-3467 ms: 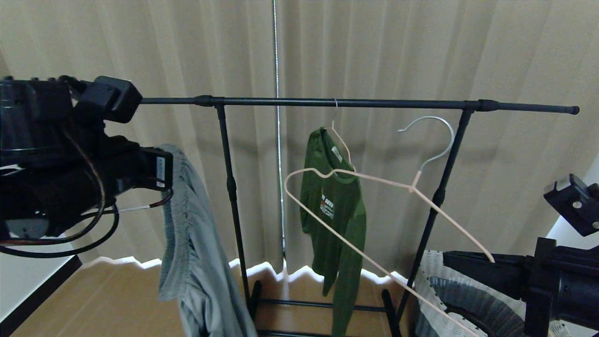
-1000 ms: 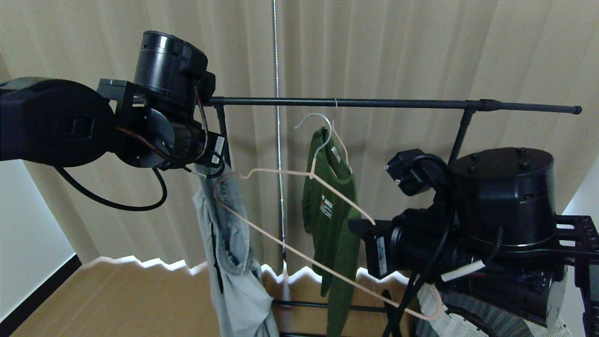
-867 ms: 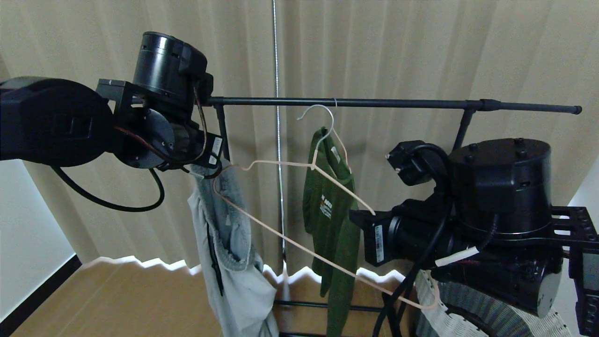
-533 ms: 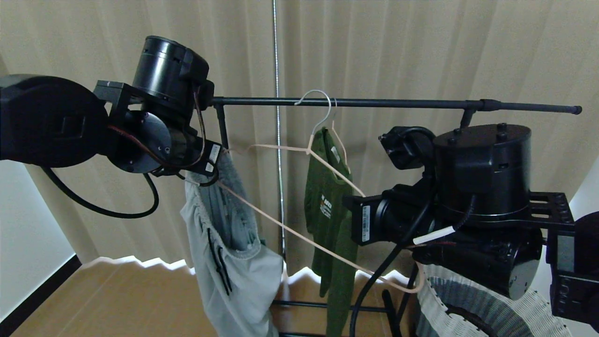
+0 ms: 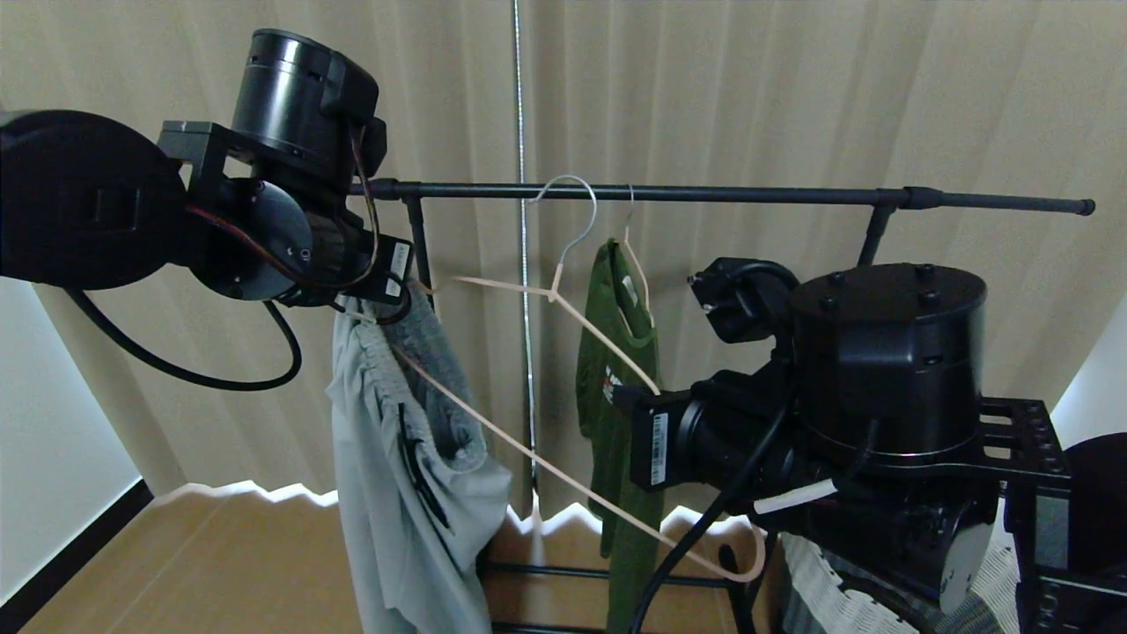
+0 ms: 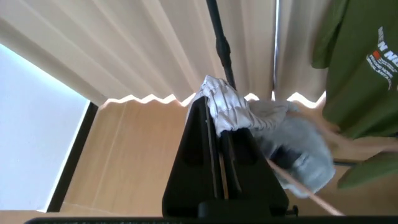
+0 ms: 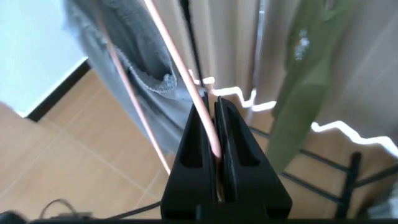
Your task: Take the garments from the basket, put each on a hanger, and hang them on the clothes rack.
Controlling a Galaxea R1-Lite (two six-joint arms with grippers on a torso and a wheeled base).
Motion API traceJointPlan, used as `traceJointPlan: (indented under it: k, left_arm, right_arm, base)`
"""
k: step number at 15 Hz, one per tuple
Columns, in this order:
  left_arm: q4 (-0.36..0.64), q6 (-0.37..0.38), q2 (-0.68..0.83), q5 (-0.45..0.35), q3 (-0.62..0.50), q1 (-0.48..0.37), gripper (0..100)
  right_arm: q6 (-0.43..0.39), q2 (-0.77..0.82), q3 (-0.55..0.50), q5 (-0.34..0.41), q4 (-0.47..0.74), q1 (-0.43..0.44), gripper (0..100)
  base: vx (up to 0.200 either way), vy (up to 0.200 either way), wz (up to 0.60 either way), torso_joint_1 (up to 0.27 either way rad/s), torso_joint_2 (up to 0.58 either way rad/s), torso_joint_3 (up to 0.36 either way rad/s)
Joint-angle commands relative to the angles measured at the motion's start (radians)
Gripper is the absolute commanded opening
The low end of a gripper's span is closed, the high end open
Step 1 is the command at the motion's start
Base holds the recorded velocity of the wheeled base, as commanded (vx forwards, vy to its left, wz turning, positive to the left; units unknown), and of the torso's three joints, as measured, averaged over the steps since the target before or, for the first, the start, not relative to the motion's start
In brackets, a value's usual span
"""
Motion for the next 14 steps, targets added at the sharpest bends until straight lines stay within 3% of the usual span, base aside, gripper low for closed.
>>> traceJointPlan:
  k: [1, 7, 10, 14]
  left_arm:
    - [0.0, -0.001, 0.001, 0.0, -0.001, 0.001, 0]
    - [-0.011, -0.001, -0.007, -0.001, -0.016, -0.043, 0]
    - [-0.011, 0.044, -0.022, -0.001, -0.037, -0.06, 0]
    - [-0.011, 0.07, -0.057, -0.015, -0.014, -0.182, 0]
  right_arm:
    - [0.001, 0.02, 0.003, -0.005, -0.029, 0.007, 0]
    - [0.012, 0.08, 0.02, -0.005, -0.098, 0.013, 0]
    - [0.009, 0.067, 0.052, 0.001, -0.1, 0.036, 0]
    - [0.009, 0.061, 0.058, 0.003, -0.101, 0.033, 0]
  base:
    - [0.0, 0.0, 0.0, 0.0, 0.0, 0.0]
    - [0.0, 0.0, 0.0, 0.0, 0.0, 0.0]
    - [0.0, 0.0, 0.0, 0.0, 0.0, 0.0]
    - [0.0, 0.0, 0.0, 0.0, 0.0, 0.0]
